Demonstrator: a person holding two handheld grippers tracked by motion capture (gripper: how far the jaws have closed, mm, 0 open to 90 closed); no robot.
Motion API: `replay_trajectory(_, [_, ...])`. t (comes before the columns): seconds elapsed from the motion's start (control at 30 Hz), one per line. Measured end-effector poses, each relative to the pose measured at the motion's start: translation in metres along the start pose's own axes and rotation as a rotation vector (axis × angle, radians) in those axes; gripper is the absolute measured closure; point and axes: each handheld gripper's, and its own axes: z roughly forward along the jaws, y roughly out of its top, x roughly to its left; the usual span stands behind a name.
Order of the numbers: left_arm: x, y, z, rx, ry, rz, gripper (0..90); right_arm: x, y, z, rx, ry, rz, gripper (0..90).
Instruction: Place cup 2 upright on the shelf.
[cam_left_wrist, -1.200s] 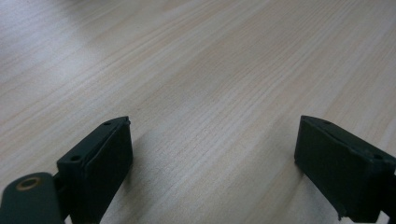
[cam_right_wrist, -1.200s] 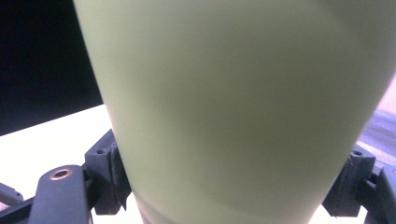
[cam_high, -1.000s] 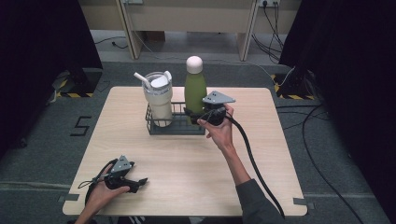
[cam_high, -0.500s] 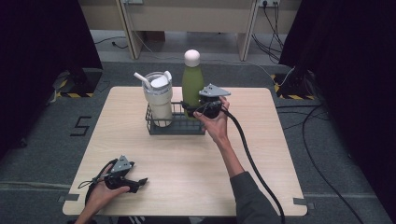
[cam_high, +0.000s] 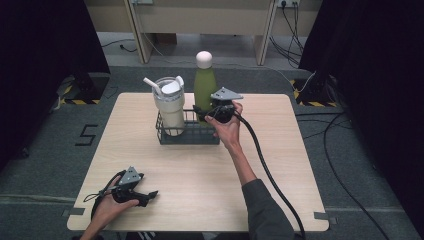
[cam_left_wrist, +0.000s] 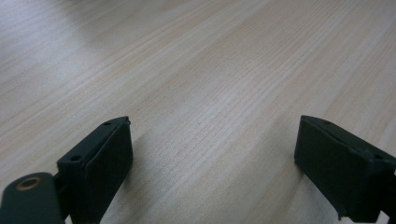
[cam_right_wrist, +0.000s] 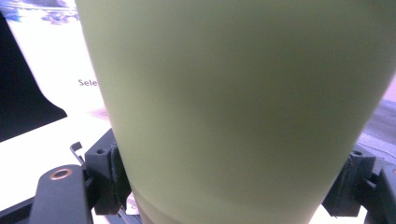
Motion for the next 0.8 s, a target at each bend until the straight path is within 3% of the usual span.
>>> replay_trajectory(0.8, [0.0, 0.0, 0.0, 0.001, -0.002, 0.004, 11.0, -0.005, -0.016, 0.025, 0.015, -0.021, 0.028, 21.0])
